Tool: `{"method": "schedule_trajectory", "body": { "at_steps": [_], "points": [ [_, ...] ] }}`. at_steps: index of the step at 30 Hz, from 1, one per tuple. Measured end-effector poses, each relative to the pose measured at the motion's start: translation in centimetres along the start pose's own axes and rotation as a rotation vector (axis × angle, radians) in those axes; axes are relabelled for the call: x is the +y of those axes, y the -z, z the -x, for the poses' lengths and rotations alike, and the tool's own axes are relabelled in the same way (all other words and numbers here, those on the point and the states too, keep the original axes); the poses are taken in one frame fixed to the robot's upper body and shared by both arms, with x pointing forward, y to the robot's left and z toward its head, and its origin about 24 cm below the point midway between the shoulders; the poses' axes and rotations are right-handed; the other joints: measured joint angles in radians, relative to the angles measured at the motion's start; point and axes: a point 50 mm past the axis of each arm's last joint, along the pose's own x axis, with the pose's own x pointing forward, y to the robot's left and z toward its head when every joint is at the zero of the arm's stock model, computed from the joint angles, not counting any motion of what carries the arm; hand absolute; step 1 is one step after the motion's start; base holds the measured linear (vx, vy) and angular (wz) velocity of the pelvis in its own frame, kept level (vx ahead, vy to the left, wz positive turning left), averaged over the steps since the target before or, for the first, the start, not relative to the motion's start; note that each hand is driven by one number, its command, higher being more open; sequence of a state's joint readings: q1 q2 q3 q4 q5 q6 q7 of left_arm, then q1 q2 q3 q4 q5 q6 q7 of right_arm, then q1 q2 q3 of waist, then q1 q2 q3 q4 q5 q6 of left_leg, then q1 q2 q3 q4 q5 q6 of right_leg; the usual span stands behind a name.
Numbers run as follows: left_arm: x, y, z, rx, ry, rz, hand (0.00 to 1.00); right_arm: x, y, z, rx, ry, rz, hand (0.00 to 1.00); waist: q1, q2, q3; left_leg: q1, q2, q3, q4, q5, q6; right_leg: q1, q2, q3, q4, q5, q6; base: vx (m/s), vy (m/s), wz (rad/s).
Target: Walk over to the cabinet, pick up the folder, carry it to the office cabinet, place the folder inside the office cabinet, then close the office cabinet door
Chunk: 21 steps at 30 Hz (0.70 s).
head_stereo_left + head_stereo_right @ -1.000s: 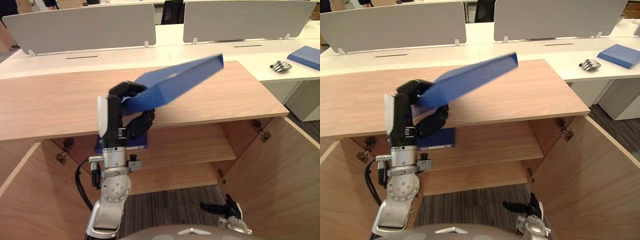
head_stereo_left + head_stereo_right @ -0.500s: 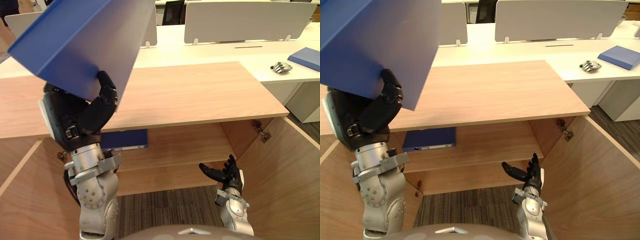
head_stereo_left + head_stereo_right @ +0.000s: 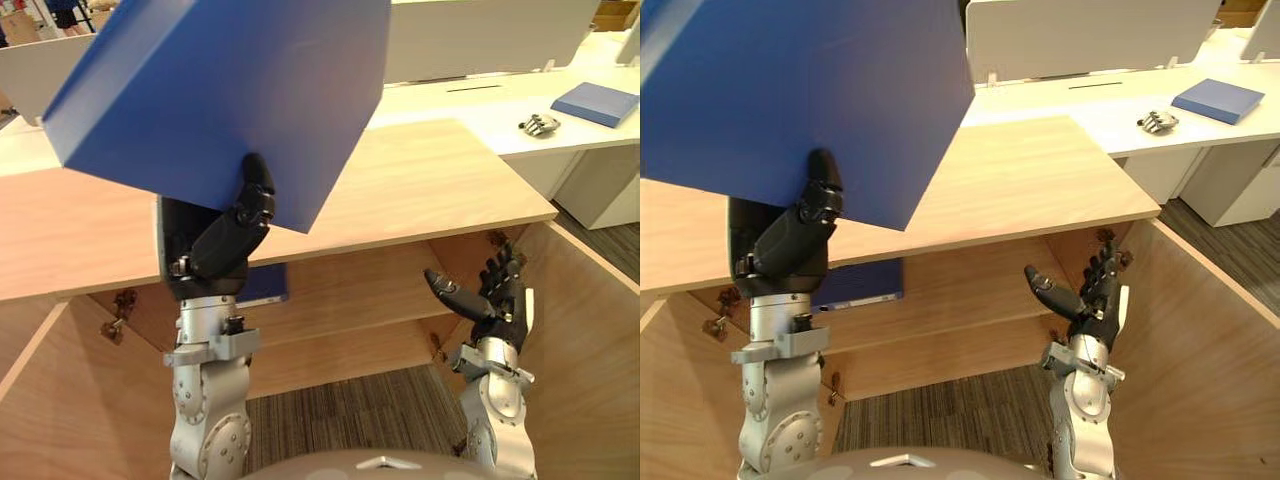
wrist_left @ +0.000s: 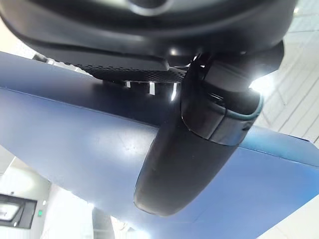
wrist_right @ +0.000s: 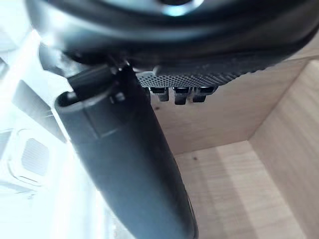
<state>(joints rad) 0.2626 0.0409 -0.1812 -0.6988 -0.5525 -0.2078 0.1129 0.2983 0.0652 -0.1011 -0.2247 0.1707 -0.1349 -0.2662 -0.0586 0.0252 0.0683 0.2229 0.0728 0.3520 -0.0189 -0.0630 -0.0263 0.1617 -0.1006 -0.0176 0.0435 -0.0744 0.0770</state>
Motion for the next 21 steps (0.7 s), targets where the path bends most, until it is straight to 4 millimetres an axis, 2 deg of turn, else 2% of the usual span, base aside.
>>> {"method": "schedule_trajectory", "body": {
  "at_steps": [9, 16, 21],
  "points": [
    [0.9, 3.3, 0.8, 0.232, 0.063, 0.079, 0.0, -0.4, -3.7, -1.2, -0.165, -0.003, -0.035, 1.0, -0.007, 0.005, -0.001, 0.0, 0.0, 0.011, 0.011, -0.007, 0.001, -0.006, -0.001, 0.018, 0.002, 0.003, 0.004, -0.02, -0.021, -0.05],
    [1.0, 3.5, 1.2, 0.273, 0.132, 0.117, 0.0, 0.3, -6.9, -2.7, -0.32, -0.113, 0.001, 1.0, -0.007, 0.004, -0.001, -0.018, -0.001, 0.011, 0.02, -0.01, 0.003, -0.02, -0.002, 0.019, 0.002, 0.008, 0.007, 0.0, 0.0, 0.0],
    [1.9, 4.5, 2.5, 0.38, 0.144, 0.102, 0.0, 0.9, -8.5, -3.5, -0.395, -0.213, 0.041, 1.0, -0.005, -0.001, 0.002, -0.026, -0.001, 0.005, 0.023, -0.01, 0.004, -0.019, -0.004, 0.014, 0.002, 0.011, 0.008, -0.01, -0.012, 0.03]
  ]
}}
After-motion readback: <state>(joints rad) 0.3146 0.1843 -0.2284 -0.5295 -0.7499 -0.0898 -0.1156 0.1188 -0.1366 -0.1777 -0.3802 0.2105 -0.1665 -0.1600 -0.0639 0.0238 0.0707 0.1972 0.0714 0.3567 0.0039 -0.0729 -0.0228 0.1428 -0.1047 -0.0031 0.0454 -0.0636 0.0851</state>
